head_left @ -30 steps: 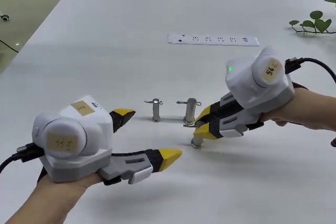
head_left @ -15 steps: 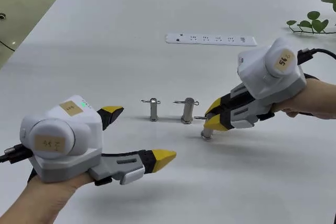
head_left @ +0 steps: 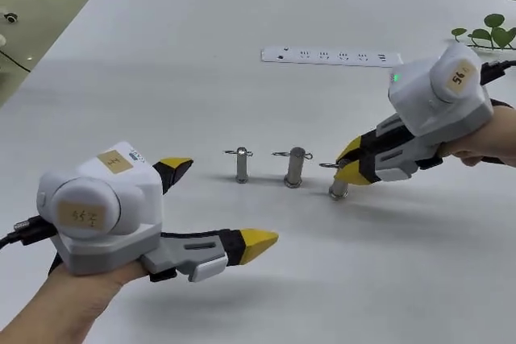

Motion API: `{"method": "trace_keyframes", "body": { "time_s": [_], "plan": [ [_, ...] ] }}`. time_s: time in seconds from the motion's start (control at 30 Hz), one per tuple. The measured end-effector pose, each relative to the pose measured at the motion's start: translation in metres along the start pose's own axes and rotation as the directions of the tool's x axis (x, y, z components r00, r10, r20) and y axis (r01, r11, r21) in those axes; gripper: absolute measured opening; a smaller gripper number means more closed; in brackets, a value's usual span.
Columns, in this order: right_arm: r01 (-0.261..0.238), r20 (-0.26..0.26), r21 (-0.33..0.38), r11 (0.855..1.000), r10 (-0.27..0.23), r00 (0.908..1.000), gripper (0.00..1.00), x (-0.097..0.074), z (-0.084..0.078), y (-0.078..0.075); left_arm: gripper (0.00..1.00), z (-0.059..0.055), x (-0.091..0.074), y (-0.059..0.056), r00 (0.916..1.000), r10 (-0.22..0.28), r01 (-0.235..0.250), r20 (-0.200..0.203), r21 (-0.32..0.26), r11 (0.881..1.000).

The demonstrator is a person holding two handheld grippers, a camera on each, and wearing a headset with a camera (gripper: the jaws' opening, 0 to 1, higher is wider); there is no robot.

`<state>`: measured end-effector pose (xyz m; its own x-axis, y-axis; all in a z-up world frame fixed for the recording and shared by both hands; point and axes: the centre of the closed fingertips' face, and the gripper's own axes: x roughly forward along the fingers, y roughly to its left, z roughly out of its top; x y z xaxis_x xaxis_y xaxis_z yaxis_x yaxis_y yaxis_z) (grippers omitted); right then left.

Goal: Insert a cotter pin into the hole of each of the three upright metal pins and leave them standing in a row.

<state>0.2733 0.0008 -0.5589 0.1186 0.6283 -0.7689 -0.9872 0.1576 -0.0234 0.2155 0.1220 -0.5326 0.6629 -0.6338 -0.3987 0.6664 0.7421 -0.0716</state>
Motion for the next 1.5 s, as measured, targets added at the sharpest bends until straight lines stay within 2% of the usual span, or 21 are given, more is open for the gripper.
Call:
{"method": "trace_keyframes", "body": {
  "time_s": [0.37, 0.77, 0.97, 1.5],
  "plan": [
    [0.010, -0.005, 0.008, 1.000, -0.010, 0.9999, 0.08, -0.001, -0.004, -0.014, 0.90, 0.000, 0.003, 0.001, 1.0000, -0.003, 0.003, 0.004, -0.002, 1.000],
    [-0.012, -0.020, 0.003, 1.000, 0.012, 0.9997, 0.08, 0.001, -0.005, -0.022, 0.89, -0.001, 0.004, 0.000, 0.9998, -0.018, 0.018, 0.005, -0.017, 1.000],
    [-0.033, -0.034, -0.035, 0.999, 0.032, 0.9989, 0.08, 0.001, -0.006, -0.023, 0.90, -0.003, 0.004, 0.001, 0.9999, -0.015, 0.015, -0.005, -0.012, 1.000],
    [-0.060, -0.017, -0.008, 0.998, 0.060, 0.9981, 0.08, 0.003, -0.007, -0.025, 0.91, -0.005, 0.004, 0.003, 0.9999, -0.008, 0.008, -0.010, -0.009, 1.000]
  ]
}}
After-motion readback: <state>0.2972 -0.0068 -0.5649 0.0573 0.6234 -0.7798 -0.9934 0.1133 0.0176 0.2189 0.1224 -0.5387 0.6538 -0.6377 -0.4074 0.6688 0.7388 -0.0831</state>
